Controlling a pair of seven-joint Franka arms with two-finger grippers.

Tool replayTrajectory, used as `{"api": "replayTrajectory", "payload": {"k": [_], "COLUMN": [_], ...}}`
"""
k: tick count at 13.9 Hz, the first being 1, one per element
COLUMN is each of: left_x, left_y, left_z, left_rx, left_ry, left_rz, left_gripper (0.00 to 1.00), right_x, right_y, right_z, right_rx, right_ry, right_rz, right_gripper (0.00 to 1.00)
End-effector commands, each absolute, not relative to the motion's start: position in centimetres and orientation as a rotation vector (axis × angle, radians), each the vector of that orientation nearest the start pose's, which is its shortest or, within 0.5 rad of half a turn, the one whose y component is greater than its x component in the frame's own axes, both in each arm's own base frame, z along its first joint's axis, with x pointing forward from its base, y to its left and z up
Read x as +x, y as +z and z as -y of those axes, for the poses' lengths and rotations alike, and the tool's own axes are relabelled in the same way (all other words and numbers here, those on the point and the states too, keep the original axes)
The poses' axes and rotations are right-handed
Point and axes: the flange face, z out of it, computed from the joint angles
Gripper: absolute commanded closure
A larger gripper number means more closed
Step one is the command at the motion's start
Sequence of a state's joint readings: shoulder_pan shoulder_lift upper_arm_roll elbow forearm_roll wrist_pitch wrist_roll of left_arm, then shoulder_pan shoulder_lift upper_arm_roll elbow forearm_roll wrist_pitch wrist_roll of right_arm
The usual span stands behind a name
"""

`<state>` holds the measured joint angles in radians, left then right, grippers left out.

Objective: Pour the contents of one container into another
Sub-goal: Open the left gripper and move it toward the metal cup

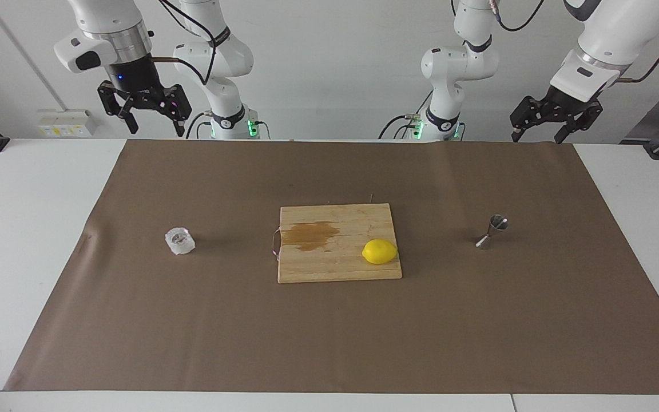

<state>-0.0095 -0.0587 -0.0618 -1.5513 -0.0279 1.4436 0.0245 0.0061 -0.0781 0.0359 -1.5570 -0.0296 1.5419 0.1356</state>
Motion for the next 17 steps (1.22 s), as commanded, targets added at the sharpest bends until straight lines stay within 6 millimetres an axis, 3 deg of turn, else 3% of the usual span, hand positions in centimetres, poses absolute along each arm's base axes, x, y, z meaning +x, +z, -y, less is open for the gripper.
{"api": "replayTrajectory", "payload": {"k": [1,4,9,11,13,15,17], "left_x": [51.3,51.1,51.0,51.1,52.3,54.1,55.0], "left_y": [65.6,65.5,64.3,60.9,57.4,52.5,48.4], "left_z": [4.2,4.1,3.3,2.0,-1.4,-4.0,-4.7], "left_rx": [-3.142,-3.144,-3.151,-3.142,-3.156,-3.137,-3.112], "left_ry": [0.08,0.095,0.105,0.17,0.242,0.325,0.329], "left_rz": [-0.168,-0.151,-0.07,0.139,0.309,0.623,0.931], "left_gripper": [0.0,0.0,0.0,0.0,0.0,0.0,0.0], "right_x": [55.1,56.9,56.0,55.7,55.7,55.7,55.7], "right_y": [65.4,64.3,63.0,63.0,63.1,63.2,63.2], "right_z": [-1.9,-1.7,-2.1,-2.0,-1.8,-1.8,-1.9], "right_rx": [-3.138,-3.132,-3.129,-3.131,-3.134,-3.132,-3.132], "right_ry": [-0.138,-0.145,-0.069,-0.055,-0.06,-0.079,-0.074], "right_rz": [-0.171,-0.173,-0.149,-0.128,-0.072,-0.091,-0.084], "right_gripper": [0.0,0.0,0.0,0.0,0.0,0.0,0.0]}}
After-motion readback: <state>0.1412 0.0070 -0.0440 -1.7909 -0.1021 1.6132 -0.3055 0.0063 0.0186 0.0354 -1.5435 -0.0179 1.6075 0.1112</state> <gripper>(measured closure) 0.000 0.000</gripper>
